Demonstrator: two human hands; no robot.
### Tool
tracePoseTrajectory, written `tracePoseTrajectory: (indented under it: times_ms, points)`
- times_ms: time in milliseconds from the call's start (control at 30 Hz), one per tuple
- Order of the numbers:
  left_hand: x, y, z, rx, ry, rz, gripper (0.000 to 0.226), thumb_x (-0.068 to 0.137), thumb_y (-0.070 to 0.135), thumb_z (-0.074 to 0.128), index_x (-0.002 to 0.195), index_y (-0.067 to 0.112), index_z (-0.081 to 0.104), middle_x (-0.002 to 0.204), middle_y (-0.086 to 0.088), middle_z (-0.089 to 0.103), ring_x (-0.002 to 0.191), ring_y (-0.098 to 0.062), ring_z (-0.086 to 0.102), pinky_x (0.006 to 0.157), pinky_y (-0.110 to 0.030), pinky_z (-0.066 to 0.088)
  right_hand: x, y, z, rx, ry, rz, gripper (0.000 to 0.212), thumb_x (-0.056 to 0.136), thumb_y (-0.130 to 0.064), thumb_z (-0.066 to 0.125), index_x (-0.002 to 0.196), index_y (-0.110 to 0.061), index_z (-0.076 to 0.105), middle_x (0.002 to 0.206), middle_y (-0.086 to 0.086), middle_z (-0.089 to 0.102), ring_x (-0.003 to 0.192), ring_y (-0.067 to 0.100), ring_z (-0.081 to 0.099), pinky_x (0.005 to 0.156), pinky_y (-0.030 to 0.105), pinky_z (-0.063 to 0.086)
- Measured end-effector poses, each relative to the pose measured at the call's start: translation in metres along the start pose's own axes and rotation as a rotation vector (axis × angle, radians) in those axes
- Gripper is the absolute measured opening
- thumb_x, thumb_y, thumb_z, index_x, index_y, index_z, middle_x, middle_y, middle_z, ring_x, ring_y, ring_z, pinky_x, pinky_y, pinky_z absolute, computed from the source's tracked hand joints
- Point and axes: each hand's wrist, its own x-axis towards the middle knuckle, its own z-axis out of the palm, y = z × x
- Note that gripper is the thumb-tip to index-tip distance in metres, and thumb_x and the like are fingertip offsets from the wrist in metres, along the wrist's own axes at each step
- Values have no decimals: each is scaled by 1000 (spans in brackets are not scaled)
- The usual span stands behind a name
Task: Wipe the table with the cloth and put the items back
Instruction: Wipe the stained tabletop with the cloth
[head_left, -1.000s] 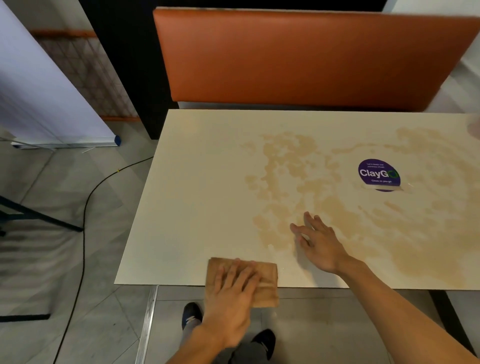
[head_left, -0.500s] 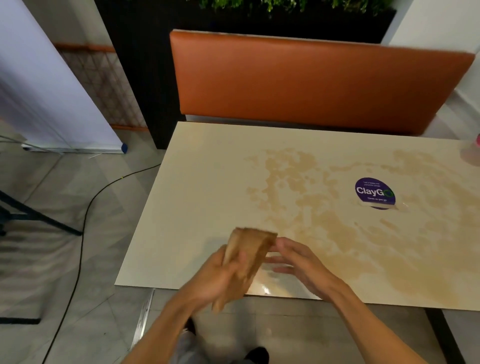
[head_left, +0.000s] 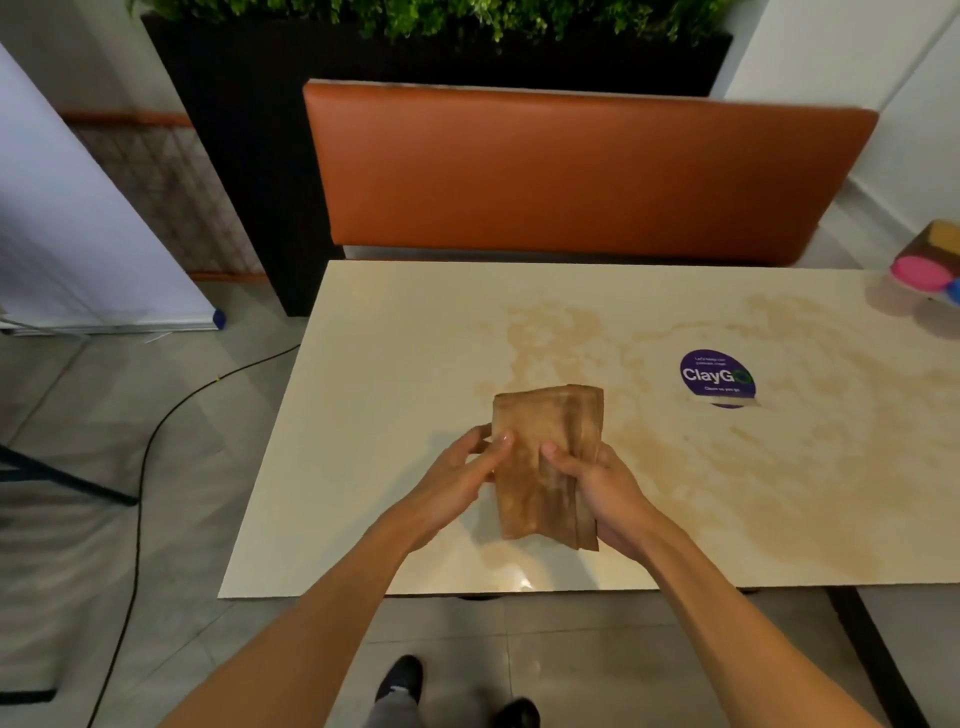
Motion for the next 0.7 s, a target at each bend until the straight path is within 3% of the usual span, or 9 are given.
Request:
tracePoseTrajectory:
  times_ms: [67, 133, 200, 267, 367, 433, 533, 600, 700]
  points:
    - [7, -11, -20, 143, 93, -20, 41, 85, 67, 50, 120, 47, 56, 130, 10, 56, 109, -9, 60, 86, -24, 44, -1, 3, -17, -83, 99, -30, 22, 99, -25, 52, 102, -31, 73, 100, -2, 76, 98, 20, 71, 82, 37, 57]
    - [14, -30, -46, 318, 222, 3, 37, 92, 49, 57, 127, 37, 56, 136, 2, 51, 116, -14, 55, 91, -25, 42, -5, 7, -39, -195, 203, -49, 23, 100, -27, 49, 119, -28, 62, 107, -5, 73, 104, 17, 68, 88, 36, 54]
    - [20, -48, -73, 627, 288, 33, 45, 95, 37, 58, 138, 27, 50, 146, -4, 44, 130, -20, 44, 107, -32, 36, -10, 9, -61, -333, 275, -76, 34, 101, -26, 44, 135, -28, 48, 121, -11, 64, 109, 6, 61, 87, 22, 49]
    - [24, -64, -96, 979, 251, -15, 56, 97, 42, 50, 149, 29, 33, 158, -3, 27, 144, -25, 25, 117, -41, 23, -15, 14, -75, -489, 344, -144, 40, 103, -18, 39, 142, -25, 39, 132, -11, 55, 116, 1, 53, 90, 13, 42]
    - [28, -86, -123, 1294, 103, -125, 65, 99, 54, 32, 154, 37, 2, 163, 4, -11, 150, -26, -8, 120, -52, 1, -19, 34, -81, -778, 451, -152, 44, 101, -13, 39, 145, -17, 34, 138, -4, 50, 130, 19, 46, 100, 31, 39]
    - [28, -99, -130, 1344, 3, -133, 68, 98, 60, 22, 150, 41, -16, 157, 7, -31, 147, -26, -24, 117, -57, -9, -22, 63, -74, -984, 465, -4, 56, 99, -12, 40, 151, -16, 21, 152, 4, 36, 138, 27, 36, 108, 44, 35]
    - [27, -108, -134, 1329, -22, -110, 68, 96, 63, 16, 142, 43, -30, 149, 10, -43, 142, -24, -35, 115, -59, -13, -29, 110, -40, -1273, 402, 222, 74, 95, -20, 41, 154, -21, -4, 163, 0, 1, 149, 29, 5, 118, 46, 16]
    - [29, -110, -136, 1336, -37, -108, 67, 95, 64, 14, 139, 44, -33, 145, 11, -48, 138, -23, -40, 114, -58, -16, -32, 130, -18, -1214, 444, 224, 82, 94, -24, 43, 152, -23, -15, 162, -2, -16, 148, 29, -17, 119, 48, -4]
    - [31, -114, -135, 1321, -63, -117, 65, 94, 64, 11, 136, 47, -36, 141, 12, -53, 131, -21, -48, 111, -58, -21, -23, 135, -1, -1070, 567, 235, 87, 91, -17, 49, 151, -23, -15, 160, 0, -20, 145, 28, -26, 117, 49, -15]
